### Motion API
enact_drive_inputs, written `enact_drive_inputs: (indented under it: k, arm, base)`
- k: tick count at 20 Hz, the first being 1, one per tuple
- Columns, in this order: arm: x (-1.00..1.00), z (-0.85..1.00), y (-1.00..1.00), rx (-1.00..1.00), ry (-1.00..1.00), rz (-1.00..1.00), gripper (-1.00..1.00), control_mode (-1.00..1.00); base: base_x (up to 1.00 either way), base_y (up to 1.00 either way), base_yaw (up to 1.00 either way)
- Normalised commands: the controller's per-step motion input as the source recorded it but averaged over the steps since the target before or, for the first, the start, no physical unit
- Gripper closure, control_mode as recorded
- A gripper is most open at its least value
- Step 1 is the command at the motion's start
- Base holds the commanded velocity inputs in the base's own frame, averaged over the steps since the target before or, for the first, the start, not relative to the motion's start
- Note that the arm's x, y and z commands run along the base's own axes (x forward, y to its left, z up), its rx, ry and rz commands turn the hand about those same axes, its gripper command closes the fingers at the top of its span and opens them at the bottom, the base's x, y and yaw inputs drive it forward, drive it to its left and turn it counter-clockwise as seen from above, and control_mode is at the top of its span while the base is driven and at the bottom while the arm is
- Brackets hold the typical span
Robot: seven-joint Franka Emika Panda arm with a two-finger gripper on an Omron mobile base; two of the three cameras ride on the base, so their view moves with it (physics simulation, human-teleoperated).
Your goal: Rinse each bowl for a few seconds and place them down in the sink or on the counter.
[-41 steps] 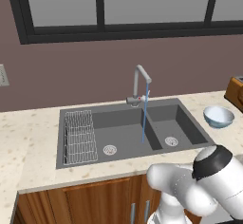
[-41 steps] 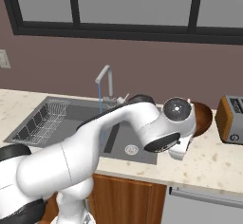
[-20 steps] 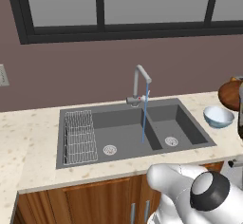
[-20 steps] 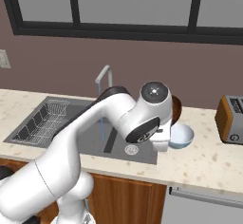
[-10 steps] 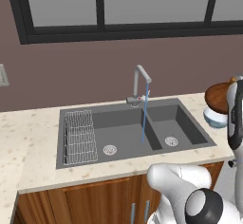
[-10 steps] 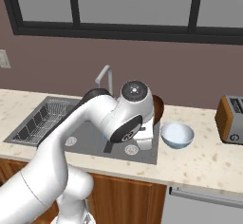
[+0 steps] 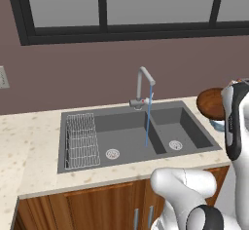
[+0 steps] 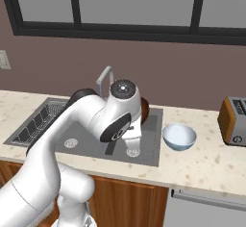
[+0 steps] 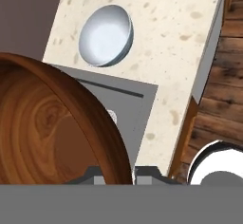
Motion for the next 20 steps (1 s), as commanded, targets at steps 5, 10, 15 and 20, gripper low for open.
enact_drive_inputs:
  k: [5,10,15,20]
  arm:
    - [0.05,0.00,0.44,0.03,0.03,0.09,1.00,-1.00]
    - [0.01,-0.04,0.39,0.02,0.00,0.09,1.00,-1.00]
    - [0.00,0.00,0.41,0.01,-0.02,0.07,1.00,-1.00]
    - [0.08,-0.01,0.39,0.03,-0.01,0.06,1.00,-1.00]
  base:
    - [0.00,0.00,0.00]
    - [0.00,0.00,0.00]
    - [0.00,0.00,0.00]
    - [0.00,0.00,0.00]
